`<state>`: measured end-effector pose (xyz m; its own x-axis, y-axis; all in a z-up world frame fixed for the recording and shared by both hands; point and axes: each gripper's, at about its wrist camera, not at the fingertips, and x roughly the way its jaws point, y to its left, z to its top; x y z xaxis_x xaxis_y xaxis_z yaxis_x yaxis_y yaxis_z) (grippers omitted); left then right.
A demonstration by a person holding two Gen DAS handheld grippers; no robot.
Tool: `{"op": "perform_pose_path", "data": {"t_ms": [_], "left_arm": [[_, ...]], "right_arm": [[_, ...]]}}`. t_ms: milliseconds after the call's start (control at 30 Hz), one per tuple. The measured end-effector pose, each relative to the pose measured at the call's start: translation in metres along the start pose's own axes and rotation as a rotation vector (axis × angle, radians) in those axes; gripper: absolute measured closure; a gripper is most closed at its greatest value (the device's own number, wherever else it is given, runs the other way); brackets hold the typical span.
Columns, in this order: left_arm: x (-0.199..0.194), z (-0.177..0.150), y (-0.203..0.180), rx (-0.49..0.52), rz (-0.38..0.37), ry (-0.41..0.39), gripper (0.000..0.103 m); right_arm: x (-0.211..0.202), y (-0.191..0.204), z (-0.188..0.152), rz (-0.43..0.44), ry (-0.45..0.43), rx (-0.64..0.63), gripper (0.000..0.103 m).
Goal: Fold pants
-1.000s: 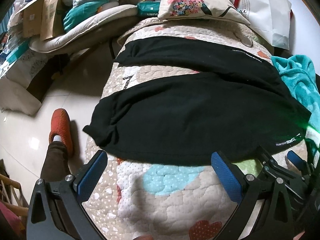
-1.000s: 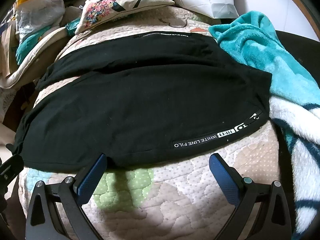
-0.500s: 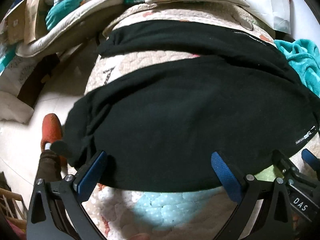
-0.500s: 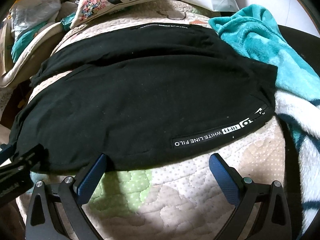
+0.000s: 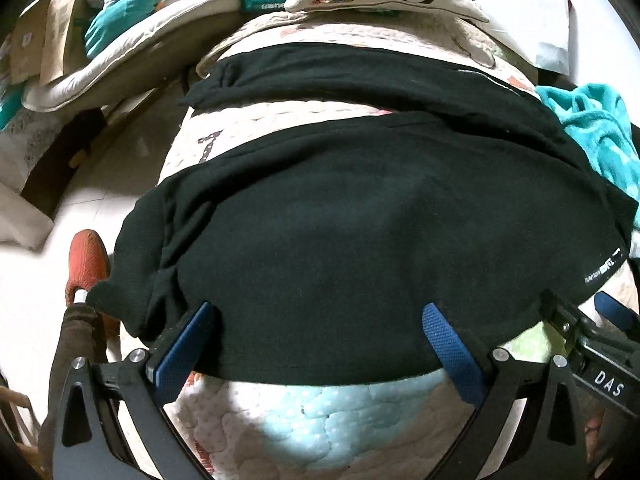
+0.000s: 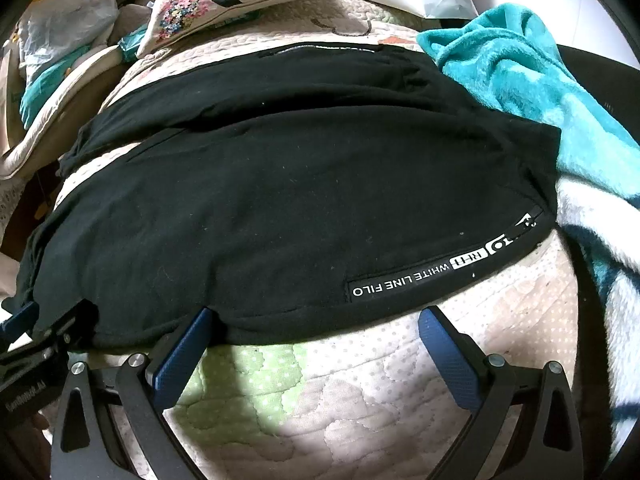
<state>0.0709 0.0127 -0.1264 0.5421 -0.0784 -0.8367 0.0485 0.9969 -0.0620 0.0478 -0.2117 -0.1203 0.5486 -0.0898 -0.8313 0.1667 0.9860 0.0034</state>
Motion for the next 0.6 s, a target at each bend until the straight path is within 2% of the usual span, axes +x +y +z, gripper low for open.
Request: {"op": "perform_pose_path", "data": {"t_ms": [233,300,400,500,600], "left_arm": [[-0.012,0.001,0.003,-0.001,0.003,0.057,0.000],[-0.023,-0.001,0.003,0.005,0.025,0.046,0.007],[-0.048,-0.001,0.004,0.016,0.038,0.008,0.016],[-0.087,0.005,0.007,0.014,0.046,-0.069,0.017],[-0.130,0.013,0.009,0.013,0.066,-0.168,0.017]], "right_arm": [[0.003,-0.001,0.001,0.010,0.021,0.000,0.000],[0.002,0.000,0.001,0.010,0.019,-0.009,0.000],[0.001,0.001,-0.001,0.009,0.009,-0.025,0.000],[-0.005,0.001,-0.002,0.014,0.021,-0.037,0.000],[-0.021,-0.003,-0.004,0.024,-0.020,-0.039,0.000]]}}
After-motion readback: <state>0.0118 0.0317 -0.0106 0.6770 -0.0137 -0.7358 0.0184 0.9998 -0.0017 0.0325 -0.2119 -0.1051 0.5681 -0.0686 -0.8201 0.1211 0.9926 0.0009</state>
